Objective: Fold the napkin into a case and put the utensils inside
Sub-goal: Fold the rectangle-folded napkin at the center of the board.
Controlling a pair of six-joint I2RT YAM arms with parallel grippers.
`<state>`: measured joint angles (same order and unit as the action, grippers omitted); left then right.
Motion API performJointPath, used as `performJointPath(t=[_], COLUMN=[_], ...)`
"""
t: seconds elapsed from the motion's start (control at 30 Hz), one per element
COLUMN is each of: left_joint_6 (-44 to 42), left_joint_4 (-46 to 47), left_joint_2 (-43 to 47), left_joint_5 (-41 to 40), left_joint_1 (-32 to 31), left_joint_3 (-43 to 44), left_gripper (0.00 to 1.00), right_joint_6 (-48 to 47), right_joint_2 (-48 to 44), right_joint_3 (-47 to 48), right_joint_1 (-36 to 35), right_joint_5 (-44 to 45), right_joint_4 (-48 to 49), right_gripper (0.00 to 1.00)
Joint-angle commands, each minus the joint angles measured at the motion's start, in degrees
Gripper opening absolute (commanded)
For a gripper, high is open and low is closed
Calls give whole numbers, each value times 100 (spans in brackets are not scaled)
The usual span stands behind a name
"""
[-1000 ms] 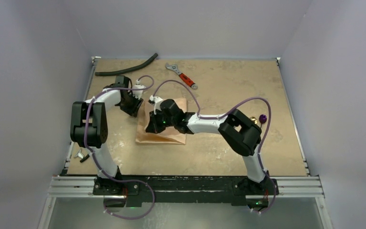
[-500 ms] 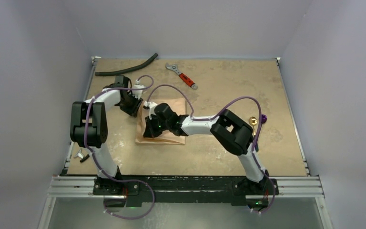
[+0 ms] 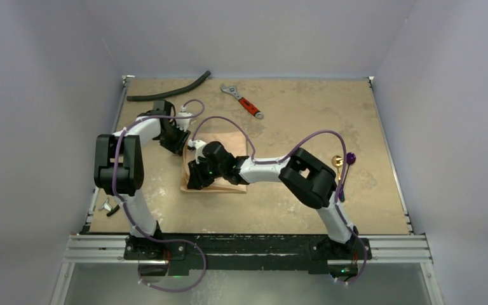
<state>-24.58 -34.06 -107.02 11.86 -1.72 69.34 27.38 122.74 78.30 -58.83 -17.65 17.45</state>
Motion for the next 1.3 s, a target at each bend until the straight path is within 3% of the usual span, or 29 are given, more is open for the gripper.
performJointPath(t=[0.0,0.17,0.33,0.57,0.83,1.07,1.27], left_joint_6=[10,-16,3,-36,-205,-387,-431], left_joint_4=[-90,-114,-188,-511,-1141,-2158,-2183], left_joint_2=[-302,-302,-305,-198,89,395,842], left_joint_5=[87,28,-1,19,38,881,915], left_joint_1=[58,62,67,100,314,222,-711], left_joint_3=[-17,4,82,346,819,1181,433], left_gripper=[36,36,36,36,40,40,39], right_joint_6=[-62,-91,-187,-330,-592,-427,-412], right_joint_2=[-304,-414,-397,-276,-1176,-2070,-1042], right_joint_3=[71,-44,-42,52,-138,-976,-367], right_joint_1=[-30,-99,-313,-354,-258,575,1494], right_joint_5=[-143,-52,292,73,-191,-499,-997], right_joint_4=[167,244,206,99,-478,-416,-694], right_gripper=[36,37,31,33,39,34,25])
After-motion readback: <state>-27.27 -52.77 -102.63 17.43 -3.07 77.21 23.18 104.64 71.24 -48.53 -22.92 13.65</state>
